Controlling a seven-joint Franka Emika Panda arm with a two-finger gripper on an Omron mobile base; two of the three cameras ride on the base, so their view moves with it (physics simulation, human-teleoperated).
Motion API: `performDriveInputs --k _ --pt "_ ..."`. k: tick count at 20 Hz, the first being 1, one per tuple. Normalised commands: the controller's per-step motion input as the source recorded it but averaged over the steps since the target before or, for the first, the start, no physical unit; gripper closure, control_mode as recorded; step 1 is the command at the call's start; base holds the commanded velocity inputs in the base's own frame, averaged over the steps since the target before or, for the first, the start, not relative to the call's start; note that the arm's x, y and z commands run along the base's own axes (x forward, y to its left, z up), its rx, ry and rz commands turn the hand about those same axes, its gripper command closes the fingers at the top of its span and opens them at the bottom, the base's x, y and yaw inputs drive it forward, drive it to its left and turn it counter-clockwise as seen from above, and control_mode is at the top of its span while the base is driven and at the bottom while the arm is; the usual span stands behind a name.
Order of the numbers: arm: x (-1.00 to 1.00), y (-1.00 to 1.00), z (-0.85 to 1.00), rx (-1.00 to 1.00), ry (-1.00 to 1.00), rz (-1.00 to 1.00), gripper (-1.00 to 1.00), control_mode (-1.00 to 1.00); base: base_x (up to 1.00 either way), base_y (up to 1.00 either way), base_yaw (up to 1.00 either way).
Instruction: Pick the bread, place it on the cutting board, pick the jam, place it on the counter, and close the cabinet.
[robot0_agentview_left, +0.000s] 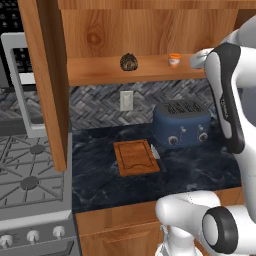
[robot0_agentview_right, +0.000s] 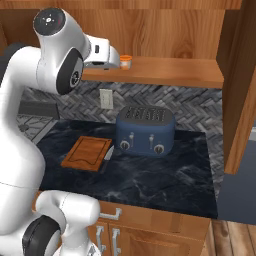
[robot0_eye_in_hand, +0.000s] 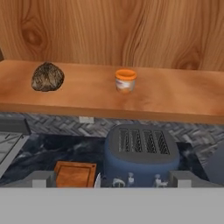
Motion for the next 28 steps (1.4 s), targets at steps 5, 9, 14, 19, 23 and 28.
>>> performDriveInputs --k 5,9,14,19,23,28 --pt "0.23 0.00 0.00 0.00 -0.02 0.00 -1.00 -1.00 0.00 0.00 0.00" --pt "0.24 0.00 -0.01 0.00 -0.02 0.00 -1.00 -1.00 0.00 0.00 0.00" --pt "0.25 0.00 -0.04 0.00 -0.01 0.00 -1.00 -1.00 0.00 0.00 0.00" --pt "0.20 0.00 -0.07 0.00 0.00 0.00 -1.00 -1.00 0.00 0.00 0.00" --pt "0.17 -0.06 -0.03 0.00 0.00 0.00 -1.00 -1.00 0.00 0.00 0.00" --pt "0.20 -0.11 0.00 0.00 0.00 0.00 -1.00 -1.00 0.00 0.00 0.00"
